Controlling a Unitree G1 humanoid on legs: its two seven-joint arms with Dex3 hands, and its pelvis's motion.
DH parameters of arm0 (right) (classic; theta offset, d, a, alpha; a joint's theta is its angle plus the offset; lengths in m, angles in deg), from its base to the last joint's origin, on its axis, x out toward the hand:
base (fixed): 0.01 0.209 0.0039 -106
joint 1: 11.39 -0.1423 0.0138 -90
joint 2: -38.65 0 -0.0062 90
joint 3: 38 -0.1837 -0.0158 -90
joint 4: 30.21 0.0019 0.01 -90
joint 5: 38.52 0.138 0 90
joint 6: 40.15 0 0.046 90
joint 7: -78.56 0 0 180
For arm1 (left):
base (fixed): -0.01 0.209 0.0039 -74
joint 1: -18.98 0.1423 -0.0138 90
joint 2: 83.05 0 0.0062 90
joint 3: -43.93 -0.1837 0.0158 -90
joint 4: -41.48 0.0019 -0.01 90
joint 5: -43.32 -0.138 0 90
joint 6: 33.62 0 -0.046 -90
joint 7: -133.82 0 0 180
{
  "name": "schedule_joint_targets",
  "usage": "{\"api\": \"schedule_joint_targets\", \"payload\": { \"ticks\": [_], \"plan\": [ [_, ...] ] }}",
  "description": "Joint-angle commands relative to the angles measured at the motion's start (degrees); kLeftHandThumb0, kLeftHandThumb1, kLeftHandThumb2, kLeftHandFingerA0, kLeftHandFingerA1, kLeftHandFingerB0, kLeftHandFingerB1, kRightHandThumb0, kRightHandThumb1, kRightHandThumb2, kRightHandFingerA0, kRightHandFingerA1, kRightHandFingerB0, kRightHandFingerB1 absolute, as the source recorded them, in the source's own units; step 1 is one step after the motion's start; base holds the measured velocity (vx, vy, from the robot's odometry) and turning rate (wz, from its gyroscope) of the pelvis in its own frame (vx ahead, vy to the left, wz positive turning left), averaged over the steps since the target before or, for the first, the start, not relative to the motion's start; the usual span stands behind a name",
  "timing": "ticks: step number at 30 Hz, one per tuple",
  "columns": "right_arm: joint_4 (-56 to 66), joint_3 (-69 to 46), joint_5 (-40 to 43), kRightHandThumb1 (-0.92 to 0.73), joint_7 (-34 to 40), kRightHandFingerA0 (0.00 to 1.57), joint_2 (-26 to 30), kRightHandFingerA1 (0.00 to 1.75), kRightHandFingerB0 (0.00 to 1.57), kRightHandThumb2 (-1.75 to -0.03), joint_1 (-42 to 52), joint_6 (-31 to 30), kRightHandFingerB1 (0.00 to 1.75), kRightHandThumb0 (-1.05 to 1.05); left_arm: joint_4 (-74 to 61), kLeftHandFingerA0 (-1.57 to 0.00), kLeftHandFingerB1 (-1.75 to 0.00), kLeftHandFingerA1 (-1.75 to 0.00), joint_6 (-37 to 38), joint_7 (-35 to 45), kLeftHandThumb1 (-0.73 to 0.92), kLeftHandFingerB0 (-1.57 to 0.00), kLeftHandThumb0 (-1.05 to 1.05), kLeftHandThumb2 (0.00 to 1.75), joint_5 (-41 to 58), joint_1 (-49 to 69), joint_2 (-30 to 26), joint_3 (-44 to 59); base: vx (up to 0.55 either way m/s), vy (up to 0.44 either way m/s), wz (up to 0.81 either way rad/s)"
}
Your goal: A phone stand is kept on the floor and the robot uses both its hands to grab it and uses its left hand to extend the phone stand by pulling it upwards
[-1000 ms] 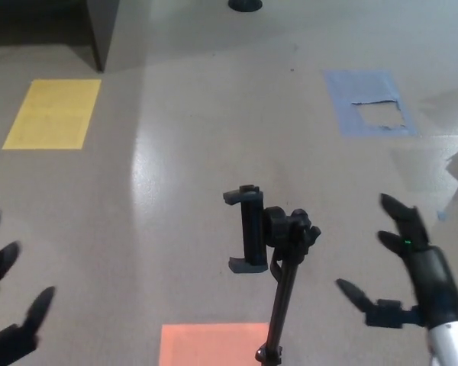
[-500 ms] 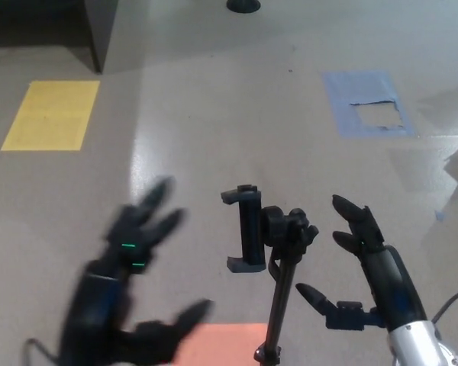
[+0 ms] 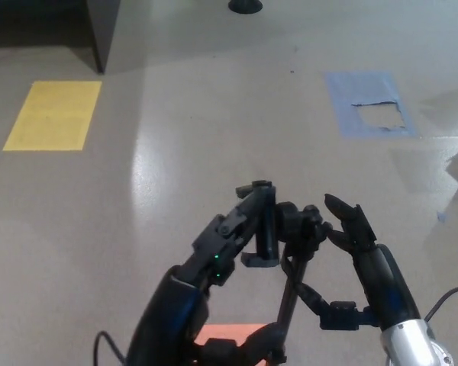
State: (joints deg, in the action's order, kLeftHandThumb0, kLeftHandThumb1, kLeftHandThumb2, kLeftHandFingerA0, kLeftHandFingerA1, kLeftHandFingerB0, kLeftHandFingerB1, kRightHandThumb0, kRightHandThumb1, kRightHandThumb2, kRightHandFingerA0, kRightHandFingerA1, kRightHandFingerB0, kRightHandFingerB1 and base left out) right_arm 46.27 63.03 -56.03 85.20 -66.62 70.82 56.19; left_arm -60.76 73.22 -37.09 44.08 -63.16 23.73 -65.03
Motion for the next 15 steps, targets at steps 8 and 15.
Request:
{"api": "schedule_joint_targets", "payload": {
  "ticks": [8, 15],
  "plan": [
    [-0.81, 0.95, -2.1, -0.54, 1.79, 0.21, -0.3, 0.58, 0.13, -0.57, 0.55, -0.45, 0.48, -0.64, 11.16, 0.0, -0.01, -0.01, -19.18, -7.93, 0.54, 0.0, -0.9, 0.89, 4.61, -14.56, 9.96, 8.17, 0.0, 0.0, 0.0],
    [-4.43, 1.66, -3.05, -0.39, 3.91, 0.3, -1.71, 0.63, 0.17, -0.77, -1.5, -0.52, 0.54, -0.52, 18.09, 0.0, 0.0, -0.03, -23.36, -11.42, 0.45, 0.0, -0.78, 0.77, 6.17, -26.24, 12.57, 14.81, 0.0, 0.0, 0.0]
  ]
}}
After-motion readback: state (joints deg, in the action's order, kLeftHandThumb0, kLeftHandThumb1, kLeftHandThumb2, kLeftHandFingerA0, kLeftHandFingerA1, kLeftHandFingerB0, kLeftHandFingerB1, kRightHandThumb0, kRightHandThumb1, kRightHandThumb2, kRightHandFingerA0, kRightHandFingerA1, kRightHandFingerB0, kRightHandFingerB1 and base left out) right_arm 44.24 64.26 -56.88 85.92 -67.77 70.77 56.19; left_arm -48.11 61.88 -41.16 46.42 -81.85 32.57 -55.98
